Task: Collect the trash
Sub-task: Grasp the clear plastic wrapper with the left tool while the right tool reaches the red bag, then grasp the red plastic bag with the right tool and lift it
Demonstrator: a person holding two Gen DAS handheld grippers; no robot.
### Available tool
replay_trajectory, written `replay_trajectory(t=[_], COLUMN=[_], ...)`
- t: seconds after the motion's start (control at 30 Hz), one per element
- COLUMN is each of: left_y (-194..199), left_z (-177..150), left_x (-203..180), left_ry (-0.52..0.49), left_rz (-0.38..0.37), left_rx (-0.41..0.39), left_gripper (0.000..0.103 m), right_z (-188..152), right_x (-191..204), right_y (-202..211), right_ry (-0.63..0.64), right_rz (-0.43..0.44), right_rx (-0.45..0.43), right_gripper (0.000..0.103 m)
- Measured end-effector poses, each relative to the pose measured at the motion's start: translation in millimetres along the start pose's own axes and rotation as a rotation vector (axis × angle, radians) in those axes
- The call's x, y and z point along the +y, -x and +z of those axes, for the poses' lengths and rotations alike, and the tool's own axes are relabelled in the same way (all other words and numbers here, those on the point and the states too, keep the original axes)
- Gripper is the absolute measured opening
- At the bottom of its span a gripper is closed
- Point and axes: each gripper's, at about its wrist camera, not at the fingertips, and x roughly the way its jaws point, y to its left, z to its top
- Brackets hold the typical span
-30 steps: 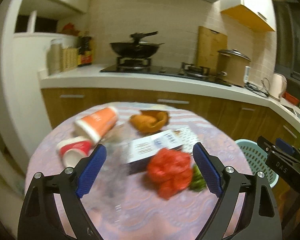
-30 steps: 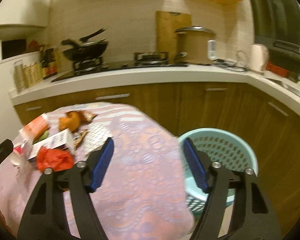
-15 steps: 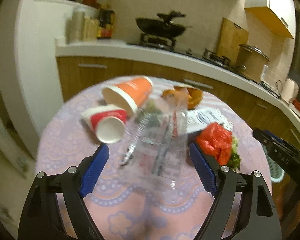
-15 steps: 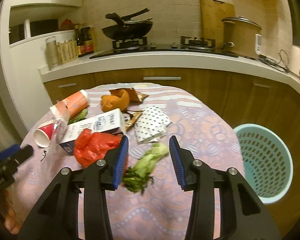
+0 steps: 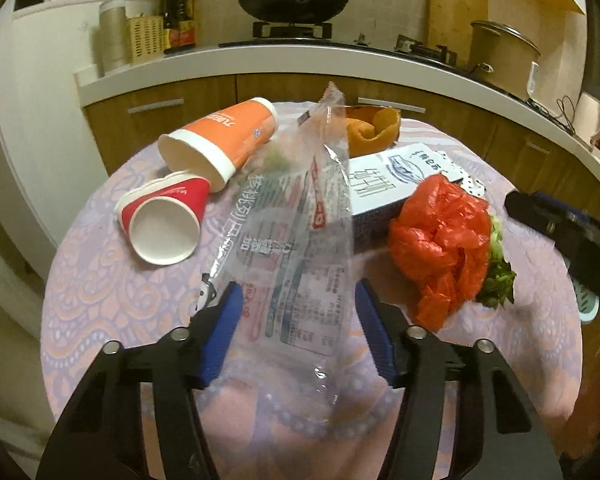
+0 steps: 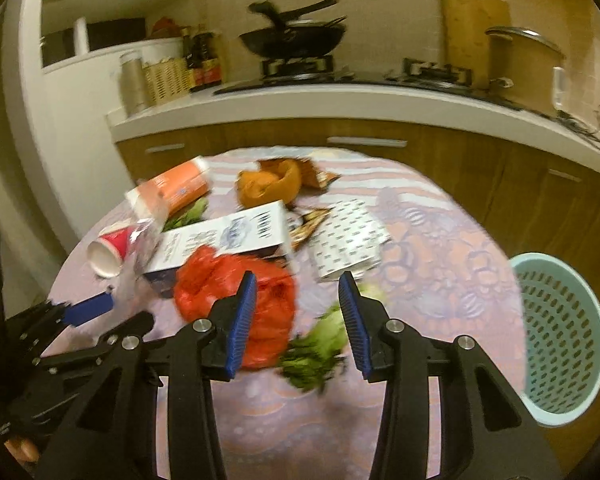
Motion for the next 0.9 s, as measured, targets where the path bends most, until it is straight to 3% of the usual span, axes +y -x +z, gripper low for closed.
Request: replay_trajectory(t=[0.03, 0.07, 0.13, 0.2, 0.27, 0.4, 0.57, 0.67, 0.7, 0.73, 0.9], left_y=[-1, -2, -2, 0, 1, 4, 9, 14, 16, 19, 36], left_z=[1, 1, 2, 2, 3, 5, 8, 10, 11, 13, 20], left_x=[2, 4, 7, 10, 12, 18, 21, 22, 21, 19, 10], left_ry=[0.005, 0.011, 0.025, 0.034, 0.05, 0.077, 0.096, 0.099, 0.099, 0.099, 0.088], left_rz=[-0.001, -0.005, -0.013, -0.018, -0.021, -0.035, -0.038, -0.043, -0.044, -0.048, -0.055], left_rx=[0.001, 0.004, 0.008, -0.006, -0.015, -0.035, -0.05, -0.061, -0.067, -0.074, -0.119], left_gripper=[0.04, 0.03, 0.027, 0.014, 0.01, 0.003, 0.002, 0.001, 0.001, 0.001, 0.0], right_z=[-1, -1, -1, -1, 0, -1, -3, -3, -2, -1, 0], right_x=[2, 3, 6, 9, 12, 23, 29, 29, 30, 30, 18], right_y=[-2, -4, -8, -12, -17, -29, -41, -39, -37, -36, -27], right_ry=[0.002, 0.002, -0.001, 0.008, 0.016, 0.047, 0.057, 0.071, 0.083, 0.09, 0.064], right_rz=[0.009, 0.018, 0.045, 0.055, 0.063, 0.077, 0.081, 0.081, 0.065, 0.079, 0.109], right_rx=[0.008, 0.014, 0.026, 0.034, 0.051, 0.088, 0.124, 0.115, 0.106, 0.11, 0.099], right_gripper=[0.046, 0.056, 0.063, 0.068, 0.076, 0.078, 0.078, 0.062, 0.038, 0.027, 0.016])
